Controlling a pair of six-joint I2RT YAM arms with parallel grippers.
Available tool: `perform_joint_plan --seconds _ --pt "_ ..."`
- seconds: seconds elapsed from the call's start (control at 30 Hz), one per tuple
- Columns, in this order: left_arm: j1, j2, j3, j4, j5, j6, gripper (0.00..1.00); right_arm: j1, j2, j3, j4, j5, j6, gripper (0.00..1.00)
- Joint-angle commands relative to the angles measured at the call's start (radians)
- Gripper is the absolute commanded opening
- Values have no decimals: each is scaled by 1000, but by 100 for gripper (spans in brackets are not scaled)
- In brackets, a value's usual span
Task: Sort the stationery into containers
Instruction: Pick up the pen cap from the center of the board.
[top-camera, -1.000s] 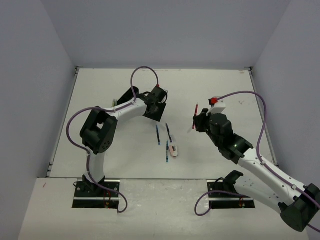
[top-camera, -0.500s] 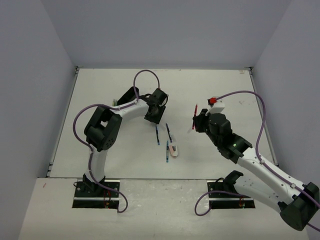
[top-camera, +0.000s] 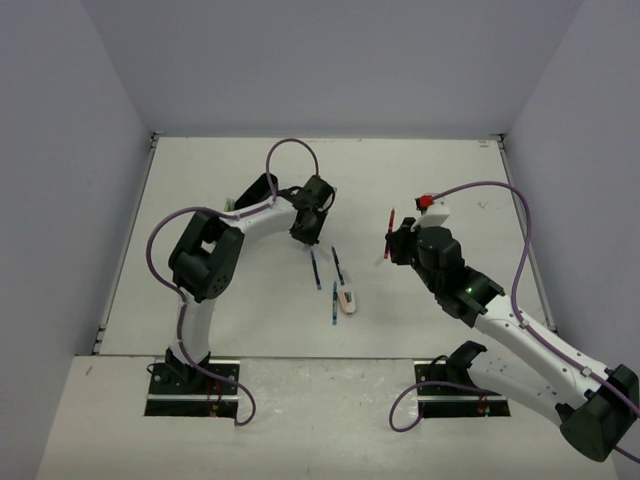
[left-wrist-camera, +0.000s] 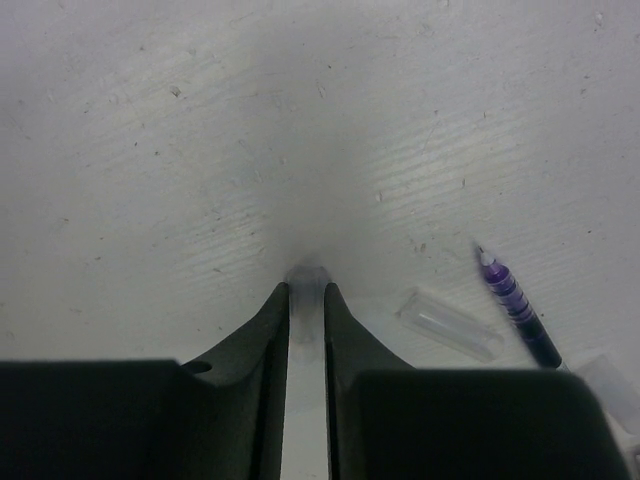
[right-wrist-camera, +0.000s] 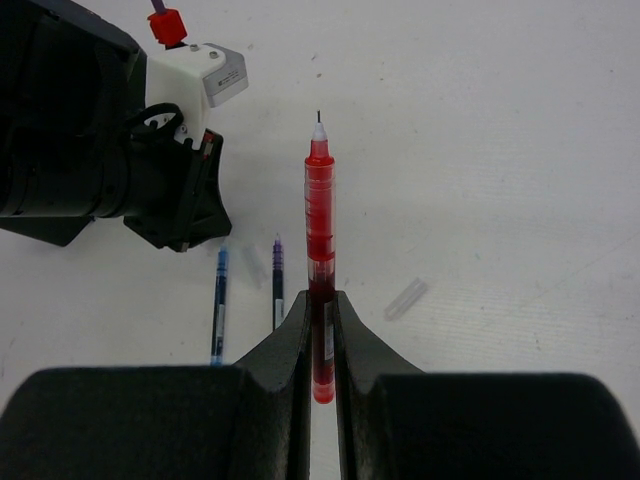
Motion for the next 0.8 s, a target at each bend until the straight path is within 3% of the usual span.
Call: perform_joint_plan --seconds 0.0,0.2,0.47,0.6,0.77 --pt "34 40 -7 4 12 -2 1 -2 -9 28 17 -6 -7 0" --pt "60 -67 -40 36 0 -51 0 -2 -3 29 17 -12 -8 0" --pt "65 -409 -184 167 21 -110 0 -2 -33 -6 84 -110 -36 0" --pt "63 -690 -328 281 99 -160 0 -2 -52 -32 157 -255 -86 0" --pt "63 -1085 -525 389 226 -176 0 0 -81 -61 257 -572 -102 0"
